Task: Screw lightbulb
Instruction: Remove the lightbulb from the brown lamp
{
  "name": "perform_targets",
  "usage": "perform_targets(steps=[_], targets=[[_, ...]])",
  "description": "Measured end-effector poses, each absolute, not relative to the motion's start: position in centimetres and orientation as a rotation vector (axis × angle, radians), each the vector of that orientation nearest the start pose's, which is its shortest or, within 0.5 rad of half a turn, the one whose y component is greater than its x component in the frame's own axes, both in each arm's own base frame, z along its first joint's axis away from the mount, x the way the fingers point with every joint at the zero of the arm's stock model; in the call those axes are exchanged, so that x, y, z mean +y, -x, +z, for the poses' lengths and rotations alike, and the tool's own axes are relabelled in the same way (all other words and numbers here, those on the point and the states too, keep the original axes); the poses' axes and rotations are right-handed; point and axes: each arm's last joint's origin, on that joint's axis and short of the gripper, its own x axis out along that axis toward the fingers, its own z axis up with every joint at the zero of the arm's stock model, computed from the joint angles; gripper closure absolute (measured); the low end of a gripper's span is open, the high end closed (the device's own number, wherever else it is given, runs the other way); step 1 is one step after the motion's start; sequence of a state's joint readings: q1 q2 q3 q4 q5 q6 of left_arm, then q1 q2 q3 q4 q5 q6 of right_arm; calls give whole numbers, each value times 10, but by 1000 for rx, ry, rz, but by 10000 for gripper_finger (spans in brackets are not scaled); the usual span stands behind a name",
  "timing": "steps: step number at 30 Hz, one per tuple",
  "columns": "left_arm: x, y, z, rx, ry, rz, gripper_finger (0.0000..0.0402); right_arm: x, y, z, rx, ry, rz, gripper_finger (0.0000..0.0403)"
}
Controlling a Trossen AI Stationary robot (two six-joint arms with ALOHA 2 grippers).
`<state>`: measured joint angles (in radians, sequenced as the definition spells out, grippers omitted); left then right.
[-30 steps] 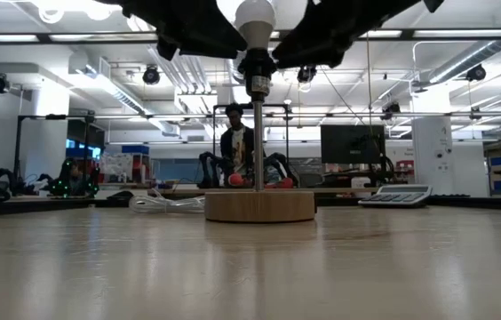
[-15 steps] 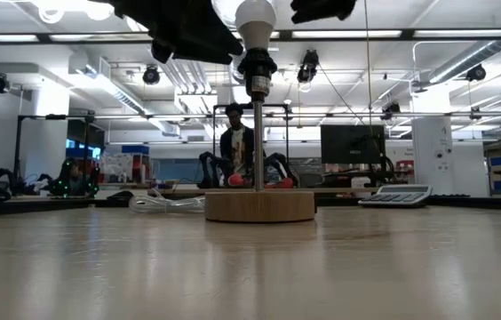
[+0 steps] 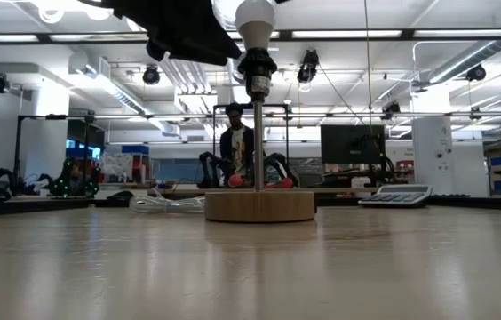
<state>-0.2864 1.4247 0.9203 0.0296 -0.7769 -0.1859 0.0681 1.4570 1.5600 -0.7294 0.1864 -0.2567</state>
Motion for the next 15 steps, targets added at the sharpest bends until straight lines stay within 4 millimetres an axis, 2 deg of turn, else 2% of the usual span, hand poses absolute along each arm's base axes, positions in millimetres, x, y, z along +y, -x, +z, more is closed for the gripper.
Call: perform_targets(steps=[8, 15], targets=[[-68, -301, 250, 388, -72, 517, 201, 14, -315, 395, 605, 338, -11, 109], [-68, -302, 248, 386, -61, 519, 206, 11, -332, 380, 638, 336, -17, 82]])
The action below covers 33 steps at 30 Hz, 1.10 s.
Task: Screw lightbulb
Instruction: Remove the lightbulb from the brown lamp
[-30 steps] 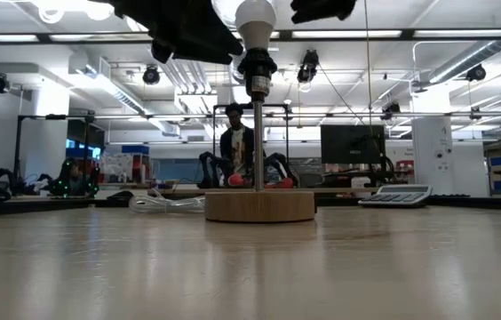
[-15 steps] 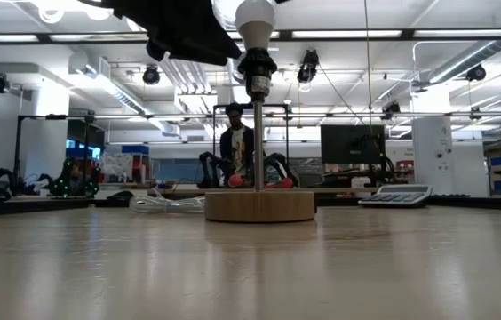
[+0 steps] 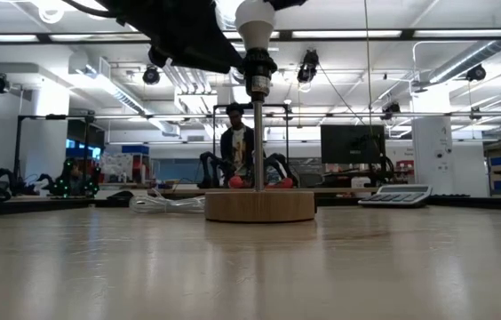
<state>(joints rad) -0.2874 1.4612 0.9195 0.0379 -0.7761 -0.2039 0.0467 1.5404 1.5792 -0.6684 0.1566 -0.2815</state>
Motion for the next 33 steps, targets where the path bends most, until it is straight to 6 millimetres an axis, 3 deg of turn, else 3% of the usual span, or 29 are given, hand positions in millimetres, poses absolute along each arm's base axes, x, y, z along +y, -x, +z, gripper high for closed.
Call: perform_targets(steps=[11, 21, 33], targets=[[-68, -303, 249, 374, -54, 518, 189, 10, -350, 366, 683, 345, -15, 69], [-68, -303, 248, 377, -48, 520, 198, 3, -356, 356, 721, 328, -32, 77], [-63, -318, 198, 401, -83, 535, 178, 2, -358, 354, 724, 320, -37, 100]])
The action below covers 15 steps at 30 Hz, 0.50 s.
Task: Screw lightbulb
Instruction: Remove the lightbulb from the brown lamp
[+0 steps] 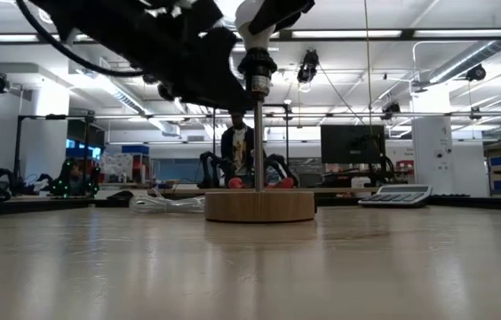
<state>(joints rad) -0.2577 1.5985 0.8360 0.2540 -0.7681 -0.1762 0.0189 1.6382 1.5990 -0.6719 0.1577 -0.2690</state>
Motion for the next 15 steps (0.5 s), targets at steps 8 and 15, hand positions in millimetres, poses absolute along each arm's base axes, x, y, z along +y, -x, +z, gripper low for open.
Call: perform_targets(steps=[8, 15], targets=[[-56, -337, 174, 373, -126, 558, 165, 2, -358, 354, 722, 313, -41, 113], [-55, -339, 166, 384, -163, 591, 198, 2, -358, 354, 723, 312, -41, 120]])
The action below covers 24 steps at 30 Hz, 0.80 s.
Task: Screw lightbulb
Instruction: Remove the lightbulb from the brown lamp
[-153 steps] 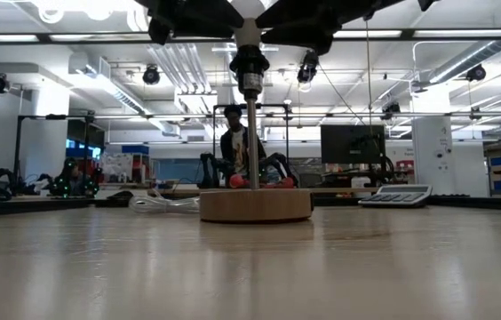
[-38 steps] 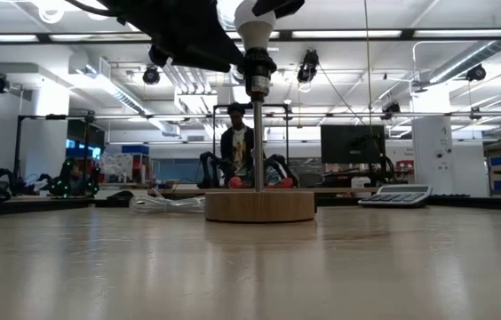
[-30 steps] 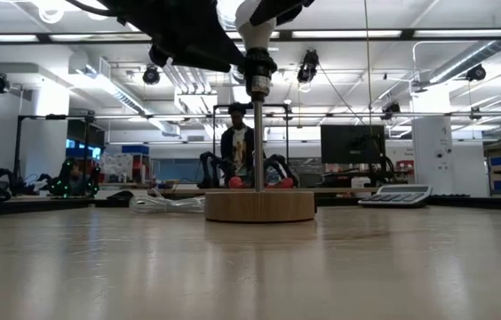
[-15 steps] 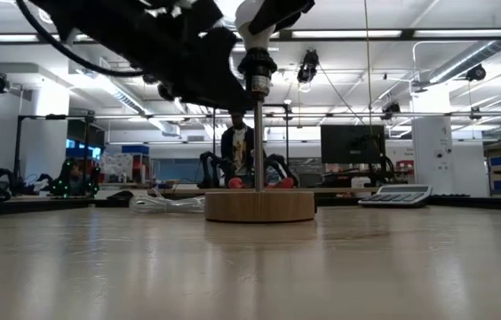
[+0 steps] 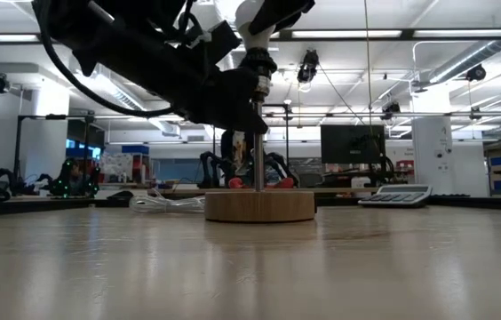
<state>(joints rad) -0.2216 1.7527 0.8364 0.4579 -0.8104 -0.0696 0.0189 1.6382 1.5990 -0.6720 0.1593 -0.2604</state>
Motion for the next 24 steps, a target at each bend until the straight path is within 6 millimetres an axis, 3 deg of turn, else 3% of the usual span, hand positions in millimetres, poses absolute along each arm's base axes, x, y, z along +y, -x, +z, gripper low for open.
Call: perform_targets(steps=[7, 12, 24], targets=[[-54, -342, 166, 368, -167, 587, 261, 2, -358, 354, 723, 299, -47, 119], [-55, -343, 165, 371, -154, 522, 366, 2, -357, 354, 729, 300, -42, 129], [-56, -342, 163, 397, -174, 407, 367, 3, -356, 354, 737, 339, -18, 138]])
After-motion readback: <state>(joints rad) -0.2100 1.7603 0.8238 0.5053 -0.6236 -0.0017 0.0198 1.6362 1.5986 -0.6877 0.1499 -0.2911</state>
